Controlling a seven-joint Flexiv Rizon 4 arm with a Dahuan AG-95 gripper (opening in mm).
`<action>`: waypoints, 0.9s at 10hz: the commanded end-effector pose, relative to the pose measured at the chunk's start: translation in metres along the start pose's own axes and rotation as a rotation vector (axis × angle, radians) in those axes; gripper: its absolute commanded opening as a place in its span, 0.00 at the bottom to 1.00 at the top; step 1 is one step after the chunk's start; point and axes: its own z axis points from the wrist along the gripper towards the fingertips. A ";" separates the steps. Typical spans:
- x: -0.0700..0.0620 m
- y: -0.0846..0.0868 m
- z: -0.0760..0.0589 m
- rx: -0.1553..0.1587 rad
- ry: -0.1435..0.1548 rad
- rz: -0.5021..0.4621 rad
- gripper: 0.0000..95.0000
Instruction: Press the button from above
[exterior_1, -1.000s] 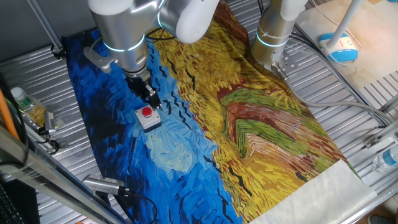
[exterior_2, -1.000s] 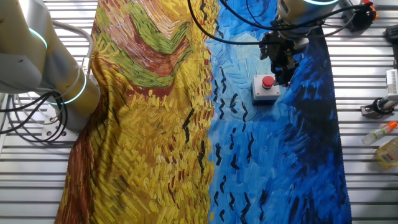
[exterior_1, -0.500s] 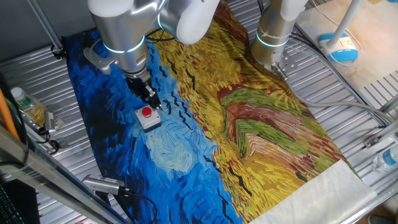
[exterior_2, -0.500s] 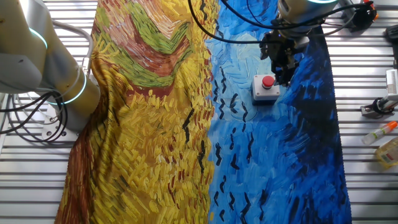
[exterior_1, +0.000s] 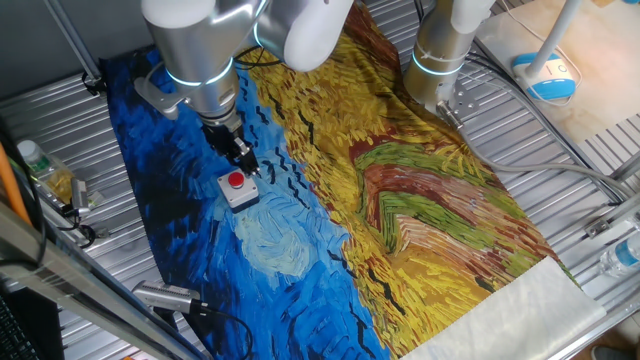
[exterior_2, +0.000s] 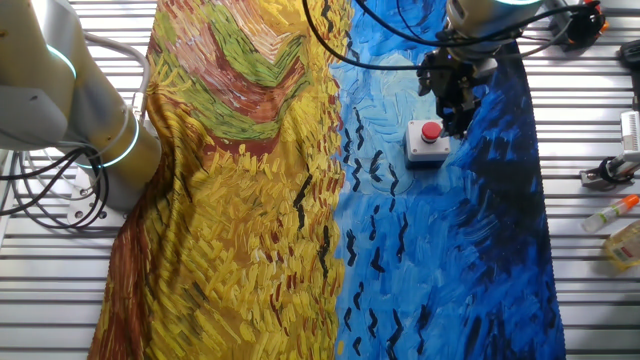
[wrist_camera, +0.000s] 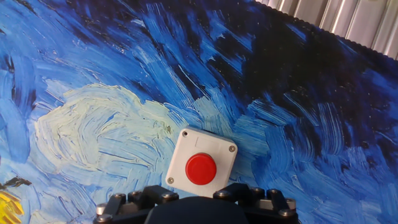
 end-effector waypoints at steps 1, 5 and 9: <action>0.000 0.000 0.000 0.000 0.001 -0.001 0.80; 0.000 0.000 0.000 0.000 0.001 -0.002 0.80; 0.000 0.000 0.000 0.008 0.006 0.004 0.80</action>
